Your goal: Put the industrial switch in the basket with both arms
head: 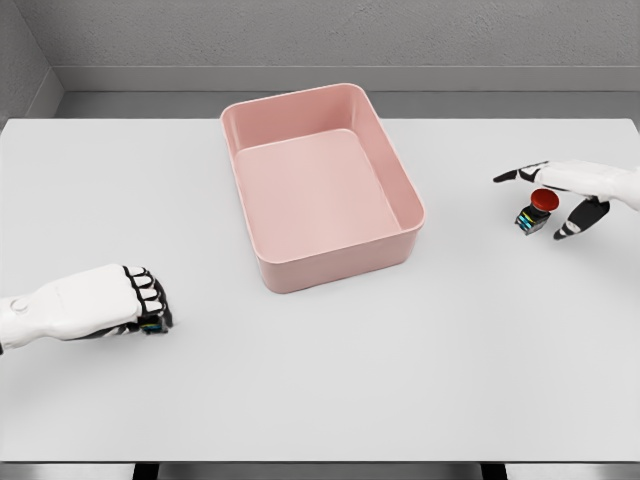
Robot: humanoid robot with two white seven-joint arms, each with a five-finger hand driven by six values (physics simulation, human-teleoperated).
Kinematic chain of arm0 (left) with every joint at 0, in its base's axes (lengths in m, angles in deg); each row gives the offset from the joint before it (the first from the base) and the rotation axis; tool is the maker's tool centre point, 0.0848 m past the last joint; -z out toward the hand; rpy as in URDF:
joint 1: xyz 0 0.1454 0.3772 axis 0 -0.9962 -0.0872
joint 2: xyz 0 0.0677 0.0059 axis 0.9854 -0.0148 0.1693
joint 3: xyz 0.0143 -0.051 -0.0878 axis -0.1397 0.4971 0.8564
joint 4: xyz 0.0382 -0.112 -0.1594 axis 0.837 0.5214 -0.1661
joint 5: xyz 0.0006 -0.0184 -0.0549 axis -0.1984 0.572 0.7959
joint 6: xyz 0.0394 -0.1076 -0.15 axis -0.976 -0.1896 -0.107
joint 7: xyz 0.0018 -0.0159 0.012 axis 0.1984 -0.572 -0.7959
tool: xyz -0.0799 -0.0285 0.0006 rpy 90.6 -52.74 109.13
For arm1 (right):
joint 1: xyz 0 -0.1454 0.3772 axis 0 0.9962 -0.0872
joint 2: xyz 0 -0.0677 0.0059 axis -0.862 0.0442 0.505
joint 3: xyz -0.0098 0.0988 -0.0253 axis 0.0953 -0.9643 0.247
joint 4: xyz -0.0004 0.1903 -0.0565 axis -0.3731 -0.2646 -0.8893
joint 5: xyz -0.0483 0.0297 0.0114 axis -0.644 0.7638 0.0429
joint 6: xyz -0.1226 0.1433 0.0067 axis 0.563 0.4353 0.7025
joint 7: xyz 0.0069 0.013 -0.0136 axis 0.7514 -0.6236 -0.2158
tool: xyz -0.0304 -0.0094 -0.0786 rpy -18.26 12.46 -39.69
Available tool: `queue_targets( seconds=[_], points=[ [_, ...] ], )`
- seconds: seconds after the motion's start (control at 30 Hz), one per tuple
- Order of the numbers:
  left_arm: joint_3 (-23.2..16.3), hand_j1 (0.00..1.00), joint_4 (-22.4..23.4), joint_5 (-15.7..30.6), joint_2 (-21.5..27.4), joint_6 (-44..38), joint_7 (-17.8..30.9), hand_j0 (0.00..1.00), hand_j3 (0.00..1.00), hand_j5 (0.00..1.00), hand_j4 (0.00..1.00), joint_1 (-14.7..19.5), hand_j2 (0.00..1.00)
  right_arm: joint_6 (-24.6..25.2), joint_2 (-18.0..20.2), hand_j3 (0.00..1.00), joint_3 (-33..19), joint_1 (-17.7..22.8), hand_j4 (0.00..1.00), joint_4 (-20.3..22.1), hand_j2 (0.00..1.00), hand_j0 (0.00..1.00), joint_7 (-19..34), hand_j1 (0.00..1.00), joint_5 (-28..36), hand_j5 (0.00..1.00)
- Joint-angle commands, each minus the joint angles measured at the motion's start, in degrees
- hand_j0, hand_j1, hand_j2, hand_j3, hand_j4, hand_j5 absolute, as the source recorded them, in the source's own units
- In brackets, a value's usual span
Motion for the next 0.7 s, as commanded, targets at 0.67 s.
queue_targets(
  seconds=[0.67],
  points=[
    [0.5, 0.30, -0.1, 1.1, -1.4, 0.0, 0.1, 0.30, 0.30, 0.30, 0.30, 4.6, 0.30, -0.4, -2.0, 0.82, 0.0, -1.4, 0.82, -3.5, 0.82, 0.82, 0.4, 0.82, -3.8, 0.82]
  ],
)
